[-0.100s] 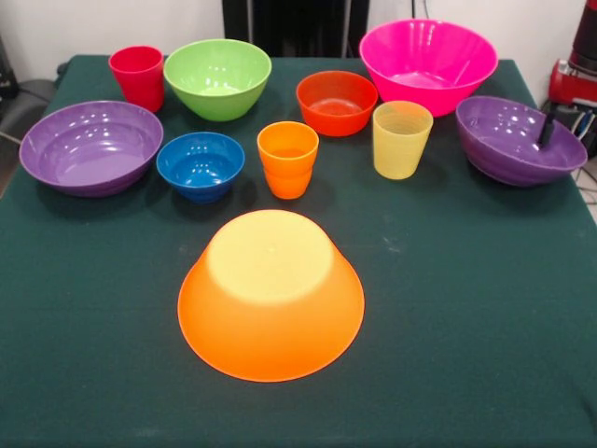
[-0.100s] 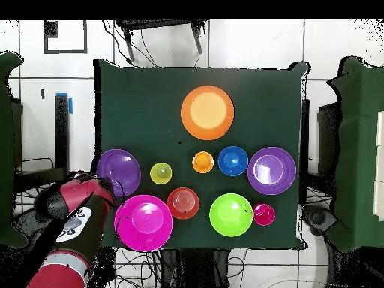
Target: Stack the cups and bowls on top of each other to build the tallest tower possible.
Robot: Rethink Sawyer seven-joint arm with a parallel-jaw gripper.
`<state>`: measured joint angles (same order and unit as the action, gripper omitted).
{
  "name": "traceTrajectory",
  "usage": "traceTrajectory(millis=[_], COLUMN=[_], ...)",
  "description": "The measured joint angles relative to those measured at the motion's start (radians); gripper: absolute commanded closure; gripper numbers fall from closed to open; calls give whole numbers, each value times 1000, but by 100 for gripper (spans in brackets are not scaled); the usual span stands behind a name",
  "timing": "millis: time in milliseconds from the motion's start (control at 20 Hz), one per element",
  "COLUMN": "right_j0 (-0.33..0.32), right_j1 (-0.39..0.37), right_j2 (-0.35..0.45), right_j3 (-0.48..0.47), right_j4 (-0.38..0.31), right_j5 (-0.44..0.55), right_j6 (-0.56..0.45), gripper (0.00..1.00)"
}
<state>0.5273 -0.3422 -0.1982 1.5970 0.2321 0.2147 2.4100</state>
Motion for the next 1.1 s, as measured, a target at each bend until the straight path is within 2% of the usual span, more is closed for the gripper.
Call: traceTrajectory(millis=[50, 400, 600, 800, 850, 1100], right_j0=[0, 26, 30, 2, -33, -120], right_j1=[0, -5, -26, -79, -113, -174], right_j2=[-2, -72, -87, -82, -69, -50], right_j3=[0, -24, -24, -24, -25, -62], right_j4=[0, 1, 1, 0, 0, -1], right_j5=[0, 6, 55, 172, 240, 397], right_j6=[0, 0, 0, 0, 0, 0], gripper=[100, 100, 100, 100, 100, 100])
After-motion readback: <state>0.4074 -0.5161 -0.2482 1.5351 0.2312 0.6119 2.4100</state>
